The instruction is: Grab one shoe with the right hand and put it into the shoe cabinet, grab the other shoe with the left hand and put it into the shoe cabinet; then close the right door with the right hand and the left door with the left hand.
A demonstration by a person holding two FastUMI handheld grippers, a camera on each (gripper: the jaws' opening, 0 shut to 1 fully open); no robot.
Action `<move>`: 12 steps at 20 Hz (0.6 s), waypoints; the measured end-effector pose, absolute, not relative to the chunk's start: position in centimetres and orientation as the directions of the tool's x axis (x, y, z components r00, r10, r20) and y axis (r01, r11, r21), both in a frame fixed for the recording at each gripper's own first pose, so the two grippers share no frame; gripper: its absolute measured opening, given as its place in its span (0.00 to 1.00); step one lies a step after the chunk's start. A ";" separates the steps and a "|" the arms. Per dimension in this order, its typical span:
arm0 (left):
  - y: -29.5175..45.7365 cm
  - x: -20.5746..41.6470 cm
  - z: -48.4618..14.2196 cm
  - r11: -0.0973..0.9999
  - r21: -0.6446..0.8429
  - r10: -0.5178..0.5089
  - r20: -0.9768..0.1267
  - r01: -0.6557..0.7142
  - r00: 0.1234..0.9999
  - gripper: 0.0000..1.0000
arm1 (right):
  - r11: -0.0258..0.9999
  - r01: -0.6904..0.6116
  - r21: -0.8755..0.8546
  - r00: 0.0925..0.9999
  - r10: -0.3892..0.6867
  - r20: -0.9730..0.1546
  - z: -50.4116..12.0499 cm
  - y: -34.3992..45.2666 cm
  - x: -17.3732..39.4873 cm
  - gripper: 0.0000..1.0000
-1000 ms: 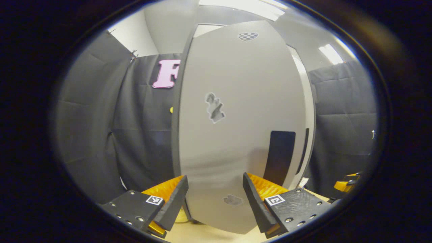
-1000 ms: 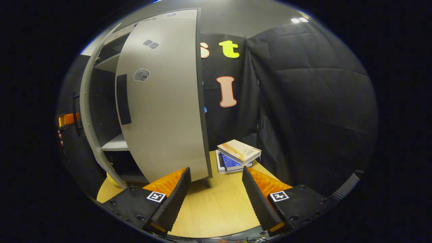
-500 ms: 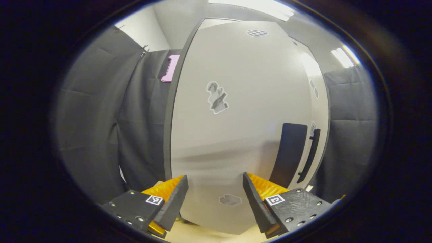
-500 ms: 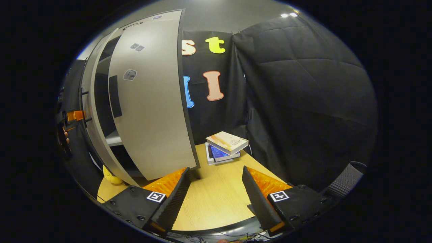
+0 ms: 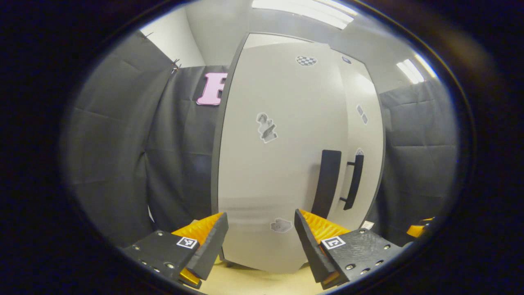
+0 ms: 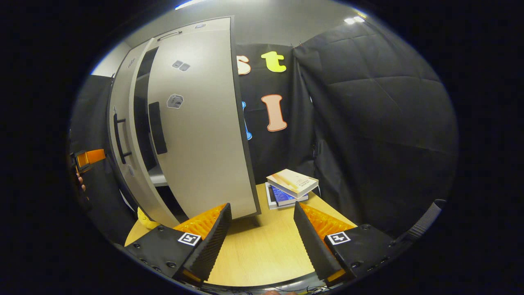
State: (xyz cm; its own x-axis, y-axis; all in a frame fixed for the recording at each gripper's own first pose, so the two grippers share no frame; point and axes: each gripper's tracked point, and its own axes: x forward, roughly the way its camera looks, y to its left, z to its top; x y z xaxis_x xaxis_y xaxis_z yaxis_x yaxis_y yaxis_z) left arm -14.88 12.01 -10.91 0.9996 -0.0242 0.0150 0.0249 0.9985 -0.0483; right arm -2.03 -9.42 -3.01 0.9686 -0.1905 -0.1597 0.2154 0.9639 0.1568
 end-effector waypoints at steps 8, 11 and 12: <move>13.4 -21.9 -12.7 1.000 0.004 -0.009 0.043 0.009 0.999 0.89 | 0.990 0.079 0.119 0.996 -0.074 -0.045 0.7 -2.9 0.0 0.92; 13.1 -23.4 -14.4 1.000 0.007 0.000 0.032 0.000 1.000 0.89 | 0.991 0.051 0.121 0.999 -0.049 -0.023 0.7 -1.3 -0.6 0.92; 12.9 -23.8 -15.3 1.000 0.011 0.002 0.020 -0.002 1.000 0.93 | 0.992 0.046 0.120 0.999 -0.043 -0.028 0.3 -1.1 -0.7 0.97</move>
